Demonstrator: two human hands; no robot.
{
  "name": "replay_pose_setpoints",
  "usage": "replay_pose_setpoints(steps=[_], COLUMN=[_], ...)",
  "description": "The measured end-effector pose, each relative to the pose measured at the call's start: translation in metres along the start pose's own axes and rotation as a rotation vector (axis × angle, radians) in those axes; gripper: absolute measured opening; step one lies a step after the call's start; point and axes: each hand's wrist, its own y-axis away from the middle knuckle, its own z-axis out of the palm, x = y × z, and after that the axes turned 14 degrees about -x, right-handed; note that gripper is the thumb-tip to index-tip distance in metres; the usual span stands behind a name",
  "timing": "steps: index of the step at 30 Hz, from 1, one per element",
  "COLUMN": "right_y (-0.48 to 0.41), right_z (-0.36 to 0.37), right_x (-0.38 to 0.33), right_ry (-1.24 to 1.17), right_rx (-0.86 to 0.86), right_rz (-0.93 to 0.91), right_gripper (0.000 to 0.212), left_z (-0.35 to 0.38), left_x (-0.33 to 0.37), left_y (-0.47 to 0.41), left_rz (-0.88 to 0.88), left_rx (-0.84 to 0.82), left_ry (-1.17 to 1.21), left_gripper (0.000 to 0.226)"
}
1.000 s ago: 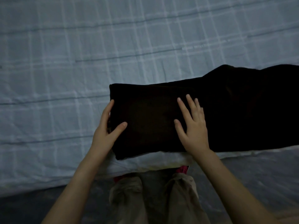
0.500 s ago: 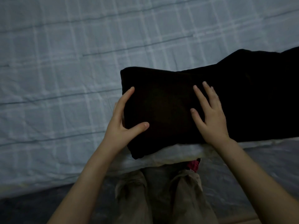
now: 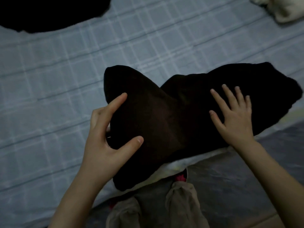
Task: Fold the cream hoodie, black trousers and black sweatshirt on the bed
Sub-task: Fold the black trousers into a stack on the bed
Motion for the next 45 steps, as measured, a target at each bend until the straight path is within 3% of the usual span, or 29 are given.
replay_pose_setpoints(steps=[8,16,19,26,32,36,39,42,45], right_y=[-0.022,-0.006,-0.006,-0.013,-0.008,-0.007,-0.01,-0.008,-0.004], right_z=[0.025,-0.014,-0.015,0.004,-0.009,-0.009,-0.016,-0.026,-0.036], right_x=[0.039,0.102,0.13,0.151,0.178,0.189,0.191,0.192,0.191], right_ry=[0.081,0.048,0.102,-0.112,-0.222,-0.475,-0.814,-1.169,-1.205], right_rx=[-0.195,0.015,0.086,0.032,0.14,0.014,0.077,0.154,0.084], right_rz=[0.041,-0.098,-0.044,-0.009,0.046,0.058,0.074,0.098,0.096], right_gripper=[0.06,0.057,0.058,0.056,0.051,0.052,0.046,0.049,0.047], left_z=[0.053,0.109,0.138,0.2,0.232,0.252,0.279,0.309,0.325], left_x=[0.039,0.071,0.075,0.079,0.094,0.114,0.128,0.126,0.118], left_y=[-0.038,-0.079,-0.099,-0.137,-0.152,-0.169,-0.19,-0.205,-0.213], left_rz=[0.005,0.0,0.016,0.004,0.052,0.101,0.114,0.01,-0.1], left_rx=[0.025,-0.032,-0.056,-0.147,-0.132,-0.095,-0.119,-0.276,-0.446], left_ry=[-0.043,-0.068,-0.072,-0.138,-0.125,-0.135,-0.192,-0.305,-0.343], left_gripper=[0.077,0.073,0.071,0.067,0.062,0.061,0.062,0.062,0.055])
